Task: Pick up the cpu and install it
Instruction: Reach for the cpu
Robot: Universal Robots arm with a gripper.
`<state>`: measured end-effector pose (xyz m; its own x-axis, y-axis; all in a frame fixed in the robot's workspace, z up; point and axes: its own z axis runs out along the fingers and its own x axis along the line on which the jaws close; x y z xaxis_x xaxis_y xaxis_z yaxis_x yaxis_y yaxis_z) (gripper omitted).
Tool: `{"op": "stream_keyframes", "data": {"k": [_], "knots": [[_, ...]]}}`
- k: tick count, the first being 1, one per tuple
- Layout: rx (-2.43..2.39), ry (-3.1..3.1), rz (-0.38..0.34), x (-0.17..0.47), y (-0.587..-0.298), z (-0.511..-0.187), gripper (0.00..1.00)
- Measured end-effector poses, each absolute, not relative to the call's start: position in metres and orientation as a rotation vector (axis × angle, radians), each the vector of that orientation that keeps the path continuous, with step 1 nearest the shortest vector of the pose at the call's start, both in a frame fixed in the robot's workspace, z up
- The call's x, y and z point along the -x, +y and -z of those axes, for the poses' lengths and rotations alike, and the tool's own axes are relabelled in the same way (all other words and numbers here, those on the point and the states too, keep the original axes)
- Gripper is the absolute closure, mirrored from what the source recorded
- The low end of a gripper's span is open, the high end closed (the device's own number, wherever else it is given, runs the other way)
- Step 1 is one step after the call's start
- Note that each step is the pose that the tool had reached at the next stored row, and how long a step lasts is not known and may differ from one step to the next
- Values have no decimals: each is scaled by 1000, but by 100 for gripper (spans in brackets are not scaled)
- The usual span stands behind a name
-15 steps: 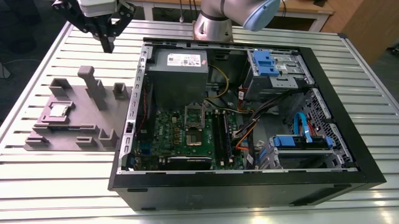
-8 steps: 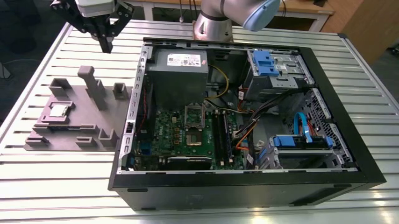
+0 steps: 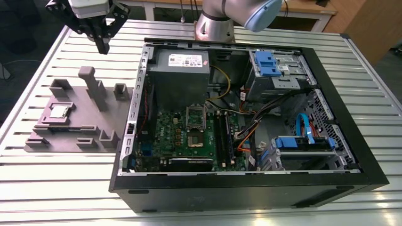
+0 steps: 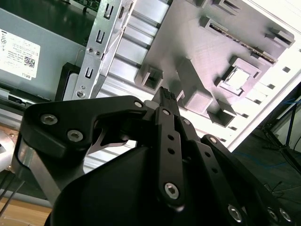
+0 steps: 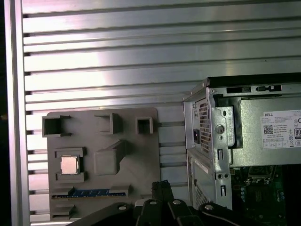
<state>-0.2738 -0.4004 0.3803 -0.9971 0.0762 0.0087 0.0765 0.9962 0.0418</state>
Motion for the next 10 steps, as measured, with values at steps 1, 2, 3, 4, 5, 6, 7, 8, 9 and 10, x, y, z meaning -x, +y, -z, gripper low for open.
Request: {"op": "stream_keyframes", "data": {"k": [1,2,3,4,5,6,7,8,9,10], "knots": [[120,-3132,66,274,-400,-380,90],[120,-3132,66,274,-400,-380,90],[120,-3132,66,274,-400,-380,90],[120,-3132,66,274,-400,-380,90],[120,-3131,66,274,-400,-380,90],[120,-3131,66,274,-400,-380,90],[120,-3131,66,274,-400,-380,90],[120,-3132,66,274,-400,-380,90],[120,-3132,66,274,-400,-380,90],[120,-3132,66,275,-400,-380,90]]}}
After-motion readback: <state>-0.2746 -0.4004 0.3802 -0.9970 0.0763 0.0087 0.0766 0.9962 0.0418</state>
